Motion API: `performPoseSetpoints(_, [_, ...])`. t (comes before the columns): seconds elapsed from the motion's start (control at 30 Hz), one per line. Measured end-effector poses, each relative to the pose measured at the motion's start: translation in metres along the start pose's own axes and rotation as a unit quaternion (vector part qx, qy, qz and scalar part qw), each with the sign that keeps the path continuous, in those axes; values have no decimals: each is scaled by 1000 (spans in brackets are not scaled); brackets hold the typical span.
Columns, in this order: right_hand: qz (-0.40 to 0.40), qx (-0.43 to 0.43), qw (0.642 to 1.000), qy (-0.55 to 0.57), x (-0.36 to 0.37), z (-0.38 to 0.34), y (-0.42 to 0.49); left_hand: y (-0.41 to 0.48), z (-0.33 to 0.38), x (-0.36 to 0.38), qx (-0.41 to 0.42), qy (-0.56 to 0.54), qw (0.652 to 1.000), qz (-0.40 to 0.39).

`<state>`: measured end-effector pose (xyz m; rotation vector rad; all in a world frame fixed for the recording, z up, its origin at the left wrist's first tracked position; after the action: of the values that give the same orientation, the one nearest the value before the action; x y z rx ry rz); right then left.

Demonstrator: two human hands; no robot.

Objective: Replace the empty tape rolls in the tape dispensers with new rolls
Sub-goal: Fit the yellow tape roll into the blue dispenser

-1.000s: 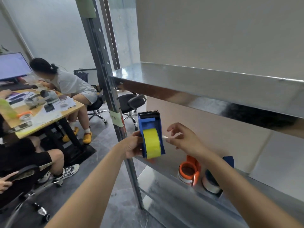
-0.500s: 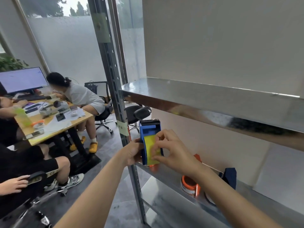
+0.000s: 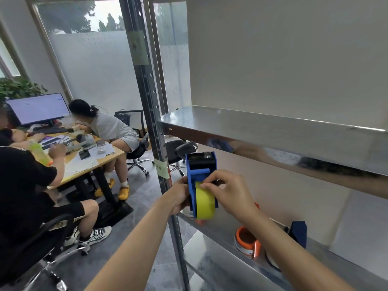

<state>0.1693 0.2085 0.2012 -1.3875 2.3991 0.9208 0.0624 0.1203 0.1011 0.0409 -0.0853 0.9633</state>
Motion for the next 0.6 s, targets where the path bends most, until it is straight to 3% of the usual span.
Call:
performPoseSetpoints(0.23, [-20,87,996,11,5,11,9,-2,1,-3,7,0,1000,10])
performPoseSetpoints(0.6, [86,16,994,-65,-4,-8,6,-4,5,2,3,-22,1000,18])
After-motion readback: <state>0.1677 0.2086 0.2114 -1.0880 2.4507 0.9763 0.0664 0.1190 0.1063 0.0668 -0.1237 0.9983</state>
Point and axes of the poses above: each hand's wrist, its own y-axis towards the middle knuckle, its own x-axis out of the palm, z = x × y, the point moved 10 cm from there along y, towards the middle knuckle, and after that the axes turned 13 degrees about x, right-handed, at the moved point
